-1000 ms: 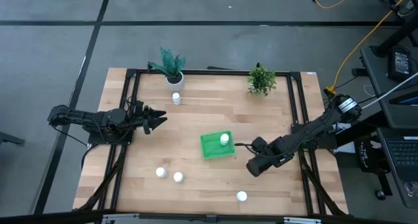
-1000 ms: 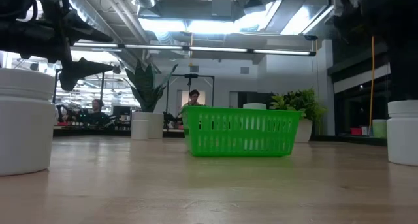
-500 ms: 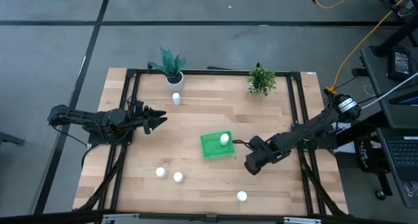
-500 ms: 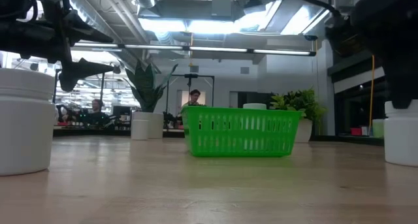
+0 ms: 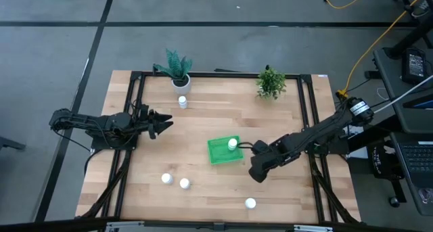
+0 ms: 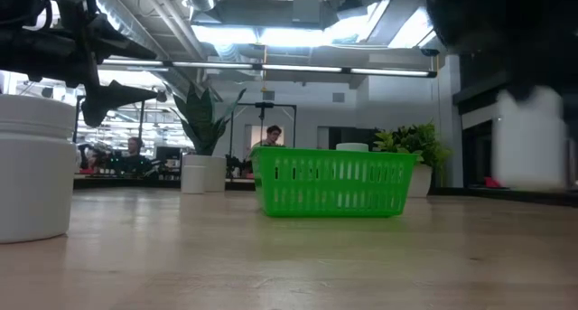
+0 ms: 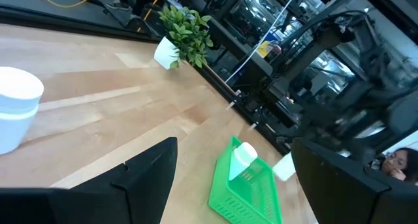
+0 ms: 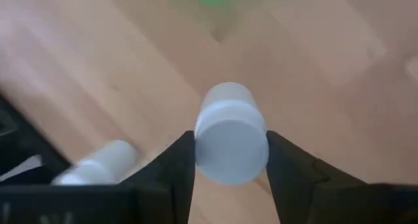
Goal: Pick and place pill bottles into a basket
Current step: Put the white pill bottle into the green basket
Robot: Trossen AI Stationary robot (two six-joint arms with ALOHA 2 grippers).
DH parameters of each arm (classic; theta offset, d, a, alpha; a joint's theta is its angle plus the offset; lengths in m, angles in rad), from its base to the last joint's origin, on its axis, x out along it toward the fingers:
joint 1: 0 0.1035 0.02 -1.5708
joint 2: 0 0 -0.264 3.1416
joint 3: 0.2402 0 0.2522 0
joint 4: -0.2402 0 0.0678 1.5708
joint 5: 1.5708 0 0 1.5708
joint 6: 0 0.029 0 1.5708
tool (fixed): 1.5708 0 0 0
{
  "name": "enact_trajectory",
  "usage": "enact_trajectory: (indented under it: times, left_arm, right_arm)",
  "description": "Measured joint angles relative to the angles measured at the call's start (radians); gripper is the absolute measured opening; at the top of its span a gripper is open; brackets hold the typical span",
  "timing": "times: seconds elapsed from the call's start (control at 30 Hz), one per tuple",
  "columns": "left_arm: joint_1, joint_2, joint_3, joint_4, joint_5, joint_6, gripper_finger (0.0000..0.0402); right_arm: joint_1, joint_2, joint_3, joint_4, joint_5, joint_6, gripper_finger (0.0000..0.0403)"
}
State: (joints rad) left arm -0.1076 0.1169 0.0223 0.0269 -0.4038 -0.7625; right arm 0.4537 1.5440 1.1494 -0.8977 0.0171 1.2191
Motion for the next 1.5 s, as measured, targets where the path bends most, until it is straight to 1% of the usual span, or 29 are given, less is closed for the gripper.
enact_trajectory:
  times: [0.23,0.4,0.6,0.8,0.9,1.03,1.5]
  left_arm:
    - [0.0,0.0,0.0,0.0,-0.001,0.022,0.0295]
    - [0.0,0.0,0.0,0.0,-0.002,0.042,0.0295]
    - [0.0,0.0,0.0,-0.001,-0.003,0.043,0.0295]
    - [0.0,0.0,0.0,0.0,-0.003,0.043,0.0295]
    - [0.0,0.0,0.0,0.0,-0.003,0.044,0.0295]
    - [0.0,0.0,0.0,0.0,-0.003,0.043,0.0295]
    - [0.0,0.0,0.0,0.0,-0.003,0.07,0.0295]
  right_arm:
    - [-0.069,0.001,0.263,-0.125,0.119,-0.167,0.0149]
    - [-0.156,0.064,0.419,-0.157,0.132,-0.347,0.0149]
    - [-0.254,0.264,0.626,-0.193,0.059,-0.6,0.0149]
    - [-0.302,0.479,0.827,-0.302,0.023,-0.786,0.0149]
    - [-0.309,0.555,0.869,-0.349,-0.004,-0.839,0.0149]
    - [-0.308,0.613,0.877,-0.376,-0.019,-0.889,0.0149]
    - [-0.333,0.682,0.875,-0.368,-0.02,-0.94,0.0149]
